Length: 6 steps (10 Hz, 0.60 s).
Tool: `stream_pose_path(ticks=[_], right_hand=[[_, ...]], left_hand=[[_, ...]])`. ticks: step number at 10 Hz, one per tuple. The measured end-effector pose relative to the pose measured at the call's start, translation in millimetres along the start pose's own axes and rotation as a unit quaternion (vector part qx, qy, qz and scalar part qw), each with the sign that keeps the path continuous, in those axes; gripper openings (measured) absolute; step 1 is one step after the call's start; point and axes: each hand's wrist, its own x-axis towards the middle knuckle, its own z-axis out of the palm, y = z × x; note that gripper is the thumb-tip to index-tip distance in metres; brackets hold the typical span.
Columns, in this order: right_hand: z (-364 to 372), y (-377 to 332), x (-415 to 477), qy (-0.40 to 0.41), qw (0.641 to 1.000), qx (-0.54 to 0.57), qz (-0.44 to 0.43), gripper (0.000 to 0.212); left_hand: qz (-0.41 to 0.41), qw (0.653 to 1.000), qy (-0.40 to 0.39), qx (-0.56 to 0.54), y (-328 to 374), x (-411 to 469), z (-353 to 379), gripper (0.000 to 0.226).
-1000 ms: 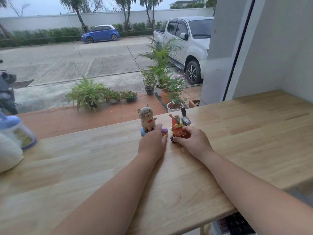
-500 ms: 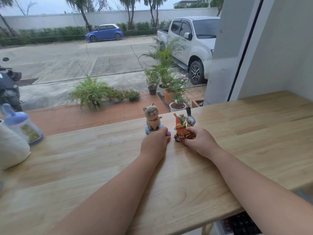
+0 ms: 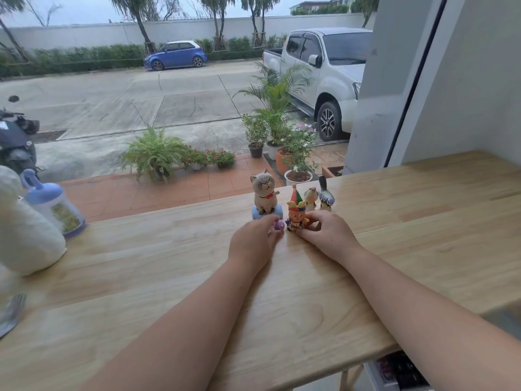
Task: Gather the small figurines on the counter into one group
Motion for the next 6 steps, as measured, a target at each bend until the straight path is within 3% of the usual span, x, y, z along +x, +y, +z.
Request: stream_pose_path(ticks=[6], right_hand=[[2.3, 1.2, -5.6, 0.035, 0.999, -0.036, -0.009, 0.042]], left_hand=[[-0.005, 1.000, 0.008, -0.008, -2.6, 1.6, 2.3, 0.032]])
